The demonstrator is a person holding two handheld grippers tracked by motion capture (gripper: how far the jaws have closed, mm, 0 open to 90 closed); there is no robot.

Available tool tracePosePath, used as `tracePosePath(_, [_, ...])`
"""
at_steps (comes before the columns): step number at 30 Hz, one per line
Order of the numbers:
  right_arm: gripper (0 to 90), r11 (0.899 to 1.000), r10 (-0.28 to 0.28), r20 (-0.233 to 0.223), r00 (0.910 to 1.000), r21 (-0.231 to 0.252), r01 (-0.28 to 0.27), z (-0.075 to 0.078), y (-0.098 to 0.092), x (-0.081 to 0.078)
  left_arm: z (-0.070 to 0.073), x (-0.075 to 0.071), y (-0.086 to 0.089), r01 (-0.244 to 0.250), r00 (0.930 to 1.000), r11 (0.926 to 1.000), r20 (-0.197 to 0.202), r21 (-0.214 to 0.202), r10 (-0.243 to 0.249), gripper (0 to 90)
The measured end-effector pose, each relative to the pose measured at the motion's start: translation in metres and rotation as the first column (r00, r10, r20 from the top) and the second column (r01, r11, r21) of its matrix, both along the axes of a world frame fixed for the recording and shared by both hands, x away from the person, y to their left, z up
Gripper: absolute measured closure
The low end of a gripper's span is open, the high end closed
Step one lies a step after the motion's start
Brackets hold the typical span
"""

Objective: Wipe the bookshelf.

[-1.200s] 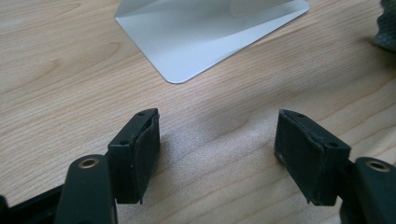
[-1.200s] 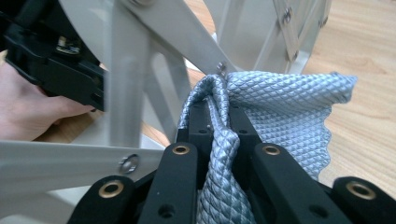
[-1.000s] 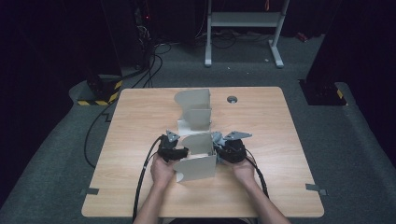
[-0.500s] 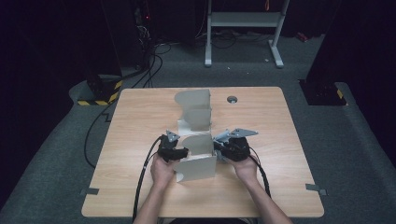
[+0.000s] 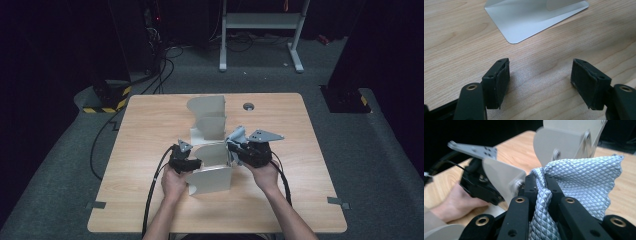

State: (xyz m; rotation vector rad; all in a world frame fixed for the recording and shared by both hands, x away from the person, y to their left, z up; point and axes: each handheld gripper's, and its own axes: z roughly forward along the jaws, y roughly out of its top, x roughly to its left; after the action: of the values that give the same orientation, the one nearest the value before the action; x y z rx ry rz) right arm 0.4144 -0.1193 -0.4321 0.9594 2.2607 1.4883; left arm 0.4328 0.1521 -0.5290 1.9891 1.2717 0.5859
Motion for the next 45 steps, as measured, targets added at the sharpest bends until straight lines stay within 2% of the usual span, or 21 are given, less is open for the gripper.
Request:
tracePosePath(8, [83.2,1.0,-0.025,-0.12,0.9924,-0.007,0.025,-0.04,0.001,0.02,0.0,0.0,0.0,-0.001,1.0,1.0,0.0,0.0,0.001,31.7])
tracePosePath(12, [83.1,0.999,-0.031,-0.143,0.9892,-0.046,0.024,-0.055,0.008,0.025,0.0,0.0,0.0,-0.001,1.0,1.0,0.0,0.0,0.001,31.7])
tracePosePath(15, [83.1,0.998,-0.034,-0.169,0.985,-0.052,0.026,-0.062,0.009,0.031,0.0,0.0,0.0,0.0,1.0,1.0,0.0,0.0,0.0,31.7])
tracePosePath(17, [83.2,0.999,-0.035,-0.178,0.9833,-0.042,0.028,-0.062,0.008,0.032,0.0,0.0,0.0,0.0,1.0,1.0,0.0,0.0,0.0,31.7])
tracePosePath(20, [83.2,0.999,-0.036,-0.146,0.9887,-0.03,0.032,-0.049,0.004,0.03,0.0,0.0,0.0,0.0,1.0,1.0,-0.001,-0.001,0.0,31.7])
tracePosePath(25, [83.2,1.0,-0.017,-0.077,0.9969,0.024,0.019,-0.014,0.0,0.027,0.0,0.0,0.0,0.0,1.0,1.0,0.0,-0.001,0.0,31.7])
tracePosePath(27, [83.2,1.0,-0.012,-0.043,0.999,0.021,0.013,0.001,0.001,0.025,0.0,0.0,0.0,0.001,1.0,1.0,0.0,-0.001,-0.001,31.7])
tracePosePath(32, [83.2,1.0,-0.013,0.002,0.9999,0.013,0.013,0.018,0.003,0.028,0.0,0.0,0.0,0.001,1.0,1.0,0.0,-0.001,-0.001,31.7])
tracePosePath(36, [83.2,1.0,-0.024,-0.011,0.9996,0.005,0.024,0.015,0.003,0.036,0.0,0.0,0.0,0.001,1.0,1.0,-0.001,-0.001,-0.001,31.7])
tracePosePath(39, [83.2,0.999,-0.04,-0.053,0.9978,-0.003,0.04,0.003,0.003,0.042,0.0,0.0,0.0,0.001,1.0,1.0,-0.001,-0.001,-0.001,31.7])
tracePosePath(45, [83.2,0.999,-0.04,-0.092,0.9949,-0.039,0.036,-0.016,0.01,0.048,0.0,0.0,0.0,0.002,1.0,1.0,-0.001,-0.002,-0.002,31.7])
